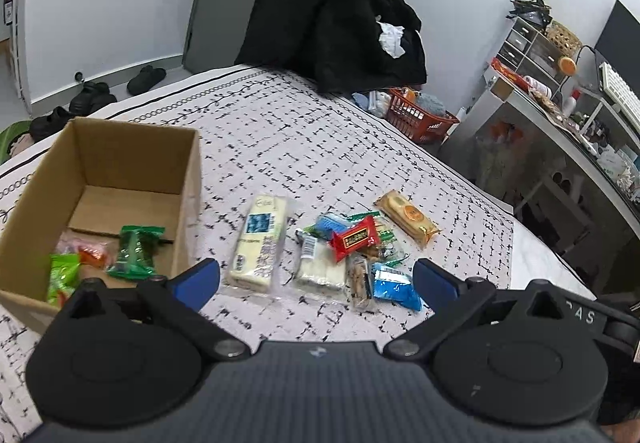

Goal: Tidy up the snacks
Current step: 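Move both open grippers back toward the remaining snack pile, then grasp the clear white bread packet with the left gripper while the right grasps the blue packet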

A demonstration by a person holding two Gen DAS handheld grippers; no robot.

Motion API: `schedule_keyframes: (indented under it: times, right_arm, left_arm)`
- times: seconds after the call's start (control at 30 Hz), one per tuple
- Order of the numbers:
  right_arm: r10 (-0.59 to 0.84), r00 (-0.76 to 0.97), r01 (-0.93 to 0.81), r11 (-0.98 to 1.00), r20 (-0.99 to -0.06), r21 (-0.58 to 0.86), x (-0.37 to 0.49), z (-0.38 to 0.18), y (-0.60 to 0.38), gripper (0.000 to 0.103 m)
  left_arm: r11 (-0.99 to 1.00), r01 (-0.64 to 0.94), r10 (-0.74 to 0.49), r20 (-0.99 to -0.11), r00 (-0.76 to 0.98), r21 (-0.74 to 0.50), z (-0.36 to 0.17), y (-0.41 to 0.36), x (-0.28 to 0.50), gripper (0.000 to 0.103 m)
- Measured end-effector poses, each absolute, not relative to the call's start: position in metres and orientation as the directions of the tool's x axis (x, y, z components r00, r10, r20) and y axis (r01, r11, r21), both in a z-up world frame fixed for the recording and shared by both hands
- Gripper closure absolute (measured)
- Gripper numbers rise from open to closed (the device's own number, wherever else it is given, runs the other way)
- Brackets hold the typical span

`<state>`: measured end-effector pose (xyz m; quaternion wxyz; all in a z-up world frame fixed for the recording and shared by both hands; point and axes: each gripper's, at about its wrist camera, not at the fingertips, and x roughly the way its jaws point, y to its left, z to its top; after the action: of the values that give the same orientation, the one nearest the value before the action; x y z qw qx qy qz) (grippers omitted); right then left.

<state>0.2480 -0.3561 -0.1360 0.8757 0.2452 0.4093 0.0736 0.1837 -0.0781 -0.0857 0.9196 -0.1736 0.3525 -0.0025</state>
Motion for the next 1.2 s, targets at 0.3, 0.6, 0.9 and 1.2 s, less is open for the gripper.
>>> schedule_keyframes:
  times: [0.3, 0.6, 0.9, 1.2]
  right_arm:
    - [0.334, 0.635, 0.130, 0.843, -0.696, 0.522, 0.272, -0.164, -0.357, 0.027]
    - [0.340, 0.619, 0.115, 0.852, -0.708, 0.510, 0.291, -0.183, -0.353, 0.038]
    - [0.332, 0.612, 0.105, 0.866, -0.718, 0.489, 0.302, -0.195, -0.351, 0.043]
    - [0.328, 0.612, 0.071, 0.884, -0.720, 0.462, 0.311, -0.201, -0.346, 0.042]
  left_arm:
    - [0.950, -0.112, -0.124, -0.681, 0.721, -0.291, -0.113, -0.096, 0.210, 0.012]
    - [0.951, -0.116, -0.130, -0.711, 0.691, -0.287, -0.142, -0.108, 0.239, 0.031]
    - [0.949, -0.130, -0.129, -0.732, 0.669, -0.286, -0.172, -0.117, 0.264, 0.035]
    - [0.957, -0.156, -0.088, -0.757, 0.647, -0.245, -0.193, -0.116, 0.275, 0.035]
